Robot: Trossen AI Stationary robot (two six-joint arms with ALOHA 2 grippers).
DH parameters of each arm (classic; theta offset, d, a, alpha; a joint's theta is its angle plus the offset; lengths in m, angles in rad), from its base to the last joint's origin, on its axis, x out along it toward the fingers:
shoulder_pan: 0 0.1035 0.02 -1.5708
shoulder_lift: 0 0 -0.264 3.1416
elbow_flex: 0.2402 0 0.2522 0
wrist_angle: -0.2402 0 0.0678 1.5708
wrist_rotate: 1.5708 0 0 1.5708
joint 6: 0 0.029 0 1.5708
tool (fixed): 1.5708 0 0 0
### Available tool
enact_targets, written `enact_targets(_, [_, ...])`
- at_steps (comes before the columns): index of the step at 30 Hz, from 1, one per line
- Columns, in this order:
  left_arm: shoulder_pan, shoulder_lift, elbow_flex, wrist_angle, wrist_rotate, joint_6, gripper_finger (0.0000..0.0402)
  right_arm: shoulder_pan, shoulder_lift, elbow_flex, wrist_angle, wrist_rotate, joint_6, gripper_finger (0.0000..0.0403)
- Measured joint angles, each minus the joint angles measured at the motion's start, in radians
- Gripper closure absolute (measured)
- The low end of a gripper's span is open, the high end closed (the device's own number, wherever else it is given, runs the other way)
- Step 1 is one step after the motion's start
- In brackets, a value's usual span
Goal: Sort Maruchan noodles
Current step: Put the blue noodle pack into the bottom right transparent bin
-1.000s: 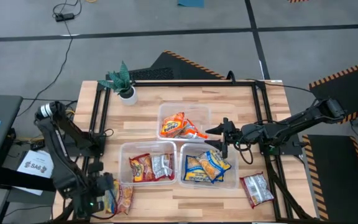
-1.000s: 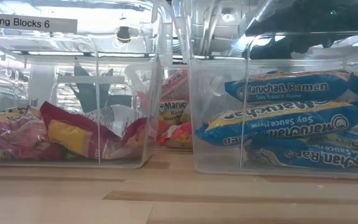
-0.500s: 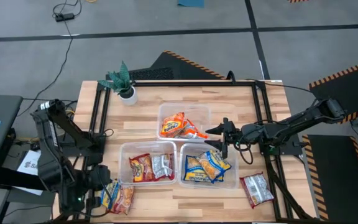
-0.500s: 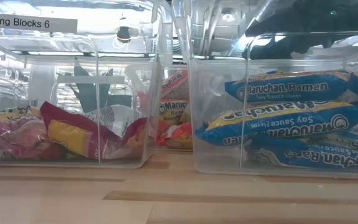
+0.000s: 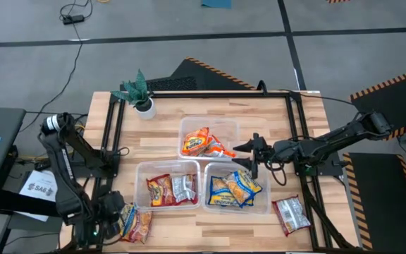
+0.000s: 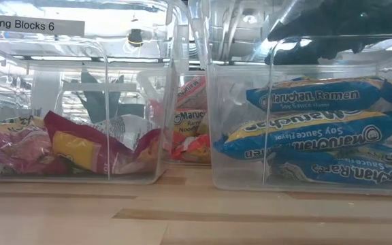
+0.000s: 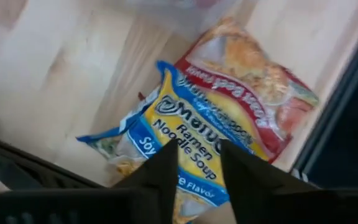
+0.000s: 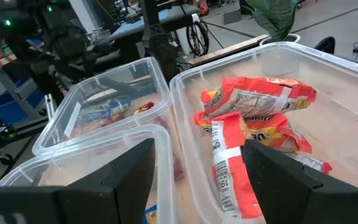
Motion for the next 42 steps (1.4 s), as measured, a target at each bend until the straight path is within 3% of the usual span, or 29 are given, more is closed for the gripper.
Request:
enact_targets(5, [0.013, 0.000, -0.056, 0.066, 0.031, -0.105, 0.0222, -0.017, 0.000, 0.000, 0.002, 0.000, 0.000, 0.0134])
enact_targets(12, [0.098, 0.000, -0.057, 0.062, 0.189, -0.058, 0.0122, -0.025, 0.000, 0.000, 0.002, 0.000, 0.002, 0.0134])
enact_targets(16, [0.163, 0.000, -0.057, 0.033, 0.242, -0.013, 0.0084, -0.025, 0.000, 0.000, 0.002, 0.000, 0.002, 0.0134])
enact_targets(23, [0.216, 0.000, -0.057, 0.037, 0.204, 0.001, 0.0073, -0.025, 0.000, 0.000, 0.000, 0.000, 0.000, 0.0134])
enact_targets(34, [0.141, 0.010, -0.057, 0.074, 0.088, -0.090, 0.0073, -0.025, 0.000, 0.000, -0.030, 0.000, 0.000, 0.0134])
enact_targets(42, [0.134, 0.144, -0.055, 0.074, 0.148, -0.083, 0.0073, -0.025, 0.000, 0.000, -0.027, 0.000, 0.001, 0.0134])
